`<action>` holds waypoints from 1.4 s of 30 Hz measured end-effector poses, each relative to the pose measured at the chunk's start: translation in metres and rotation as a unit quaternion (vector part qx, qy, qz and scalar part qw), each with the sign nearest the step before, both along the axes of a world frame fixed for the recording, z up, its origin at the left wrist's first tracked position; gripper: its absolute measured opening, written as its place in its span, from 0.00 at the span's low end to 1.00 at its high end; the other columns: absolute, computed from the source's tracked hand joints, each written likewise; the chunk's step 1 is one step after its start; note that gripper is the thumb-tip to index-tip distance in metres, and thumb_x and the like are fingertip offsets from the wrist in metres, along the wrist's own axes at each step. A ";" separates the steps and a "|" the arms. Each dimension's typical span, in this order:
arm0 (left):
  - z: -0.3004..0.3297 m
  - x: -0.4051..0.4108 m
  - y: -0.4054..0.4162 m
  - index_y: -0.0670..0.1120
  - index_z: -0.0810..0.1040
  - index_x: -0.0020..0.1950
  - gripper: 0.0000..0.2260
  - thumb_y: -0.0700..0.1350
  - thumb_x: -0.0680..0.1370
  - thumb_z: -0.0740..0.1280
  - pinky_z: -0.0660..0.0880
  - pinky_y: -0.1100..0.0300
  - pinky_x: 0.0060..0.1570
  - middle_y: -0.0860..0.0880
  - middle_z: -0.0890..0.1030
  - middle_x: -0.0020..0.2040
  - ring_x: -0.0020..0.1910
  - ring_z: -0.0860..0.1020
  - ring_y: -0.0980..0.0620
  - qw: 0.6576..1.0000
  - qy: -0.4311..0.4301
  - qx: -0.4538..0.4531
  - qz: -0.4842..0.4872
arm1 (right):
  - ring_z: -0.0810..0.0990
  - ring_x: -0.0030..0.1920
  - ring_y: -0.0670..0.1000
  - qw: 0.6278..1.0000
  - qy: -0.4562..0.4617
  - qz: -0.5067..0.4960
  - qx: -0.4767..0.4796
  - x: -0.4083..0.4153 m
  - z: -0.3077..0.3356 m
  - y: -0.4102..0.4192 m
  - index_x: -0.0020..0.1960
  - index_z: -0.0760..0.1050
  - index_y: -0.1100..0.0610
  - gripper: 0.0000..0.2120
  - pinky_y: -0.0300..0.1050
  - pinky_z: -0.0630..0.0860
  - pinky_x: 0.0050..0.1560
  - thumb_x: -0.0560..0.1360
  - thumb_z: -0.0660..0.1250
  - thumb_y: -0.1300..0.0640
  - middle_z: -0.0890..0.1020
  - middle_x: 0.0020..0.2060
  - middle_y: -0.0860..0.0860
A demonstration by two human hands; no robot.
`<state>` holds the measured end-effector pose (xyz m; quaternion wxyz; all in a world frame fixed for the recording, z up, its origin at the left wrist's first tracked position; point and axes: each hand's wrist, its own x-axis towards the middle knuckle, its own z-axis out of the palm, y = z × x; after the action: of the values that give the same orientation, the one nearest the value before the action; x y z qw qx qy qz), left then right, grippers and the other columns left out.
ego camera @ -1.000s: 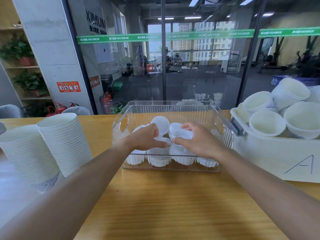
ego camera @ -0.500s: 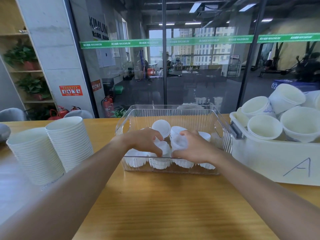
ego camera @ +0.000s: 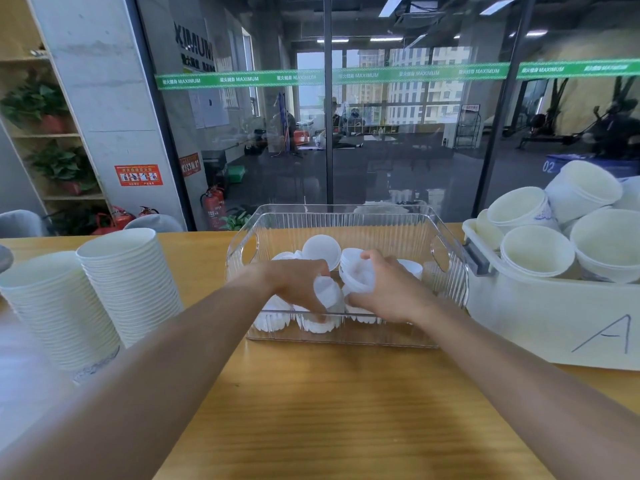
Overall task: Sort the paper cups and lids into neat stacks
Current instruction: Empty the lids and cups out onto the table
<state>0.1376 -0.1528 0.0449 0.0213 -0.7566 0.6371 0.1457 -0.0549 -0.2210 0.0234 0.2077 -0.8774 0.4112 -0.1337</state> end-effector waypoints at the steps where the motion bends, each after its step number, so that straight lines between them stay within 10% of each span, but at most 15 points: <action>1: -0.001 0.001 -0.001 0.54 0.63 0.75 0.36 0.56 0.73 0.78 0.73 0.55 0.55 0.53 0.75 0.62 0.59 0.75 0.49 1.000 0.001 -0.013 -0.006 | 0.79 0.61 0.55 1.000 -0.003 -0.001 -0.005 0.001 -0.002 -0.001 0.80 0.54 0.45 0.43 0.53 0.77 0.55 0.74 0.73 0.39 0.64 0.77 0.51; 19: -0.015 0.000 -0.006 0.53 0.66 0.72 0.33 0.62 0.73 0.76 0.75 0.53 0.57 0.54 0.78 0.59 0.58 0.77 0.49 0.999 -0.025 -0.026 -0.017 | 0.75 0.57 0.53 0.998 -0.037 -0.002 0.057 0.009 -0.015 -0.022 0.78 0.56 0.47 0.49 0.45 0.72 0.45 0.66 0.82 0.48 0.71 0.68 0.52; 25: -0.010 -0.002 0.010 0.55 0.65 0.75 0.36 0.60 0.71 0.76 0.70 0.54 0.47 0.51 0.76 0.62 0.56 0.75 0.49 0.989 -0.048 -0.137 0.004 | 0.78 0.58 0.53 0.993 -0.119 -0.014 0.023 0.004 -0.011 -0.015 0.75 0.58 0.43 0.49 0.57 0.82 0.52 0.63 0.82 0.45 0.68 0.70 0.48; 31: 0.011 -0.007 0.032 0.58 0.64 0.77 0.38 0.62 0.71 0.76 0.73 0.49 0.59 0.53 0.73 0.72 0.66 0.75 0.47 0.975 -0.011 -0.222 0.031 | 0.70 0.63 0.49 0.972 -0.235 -0.003 -0.018 -0.008 0.006 -0.003 0.75 0.60 0.45 0.44 0.46 0.68 0.56 0.67 0.82 0.49 0.69 0.70 0.47; 42: 0.040 -0.059 0.087 0.64 0.64 0.71 0.36 0.74 0.68 0.70 0.73 0.49 0.59 0.57 0.76 0.60 0.58 0.76 0.48 0.985 0.024 -0.170 0.014 | 0.69 0.67 0.43 0.967 -0.243 0.031 -0.071 -0.095 0.035 0.063 0.74 0.62 0.42 0.43 0.42 0.66 0.62 0.66 0.82 0.46 0.69 0.68 0.40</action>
<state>0.0784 -0.0659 0.0851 -0.1252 -0.7542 0.6424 0.0536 -0.1498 -0.1575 0.0582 0.2428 -0.8436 0.3102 -0.3649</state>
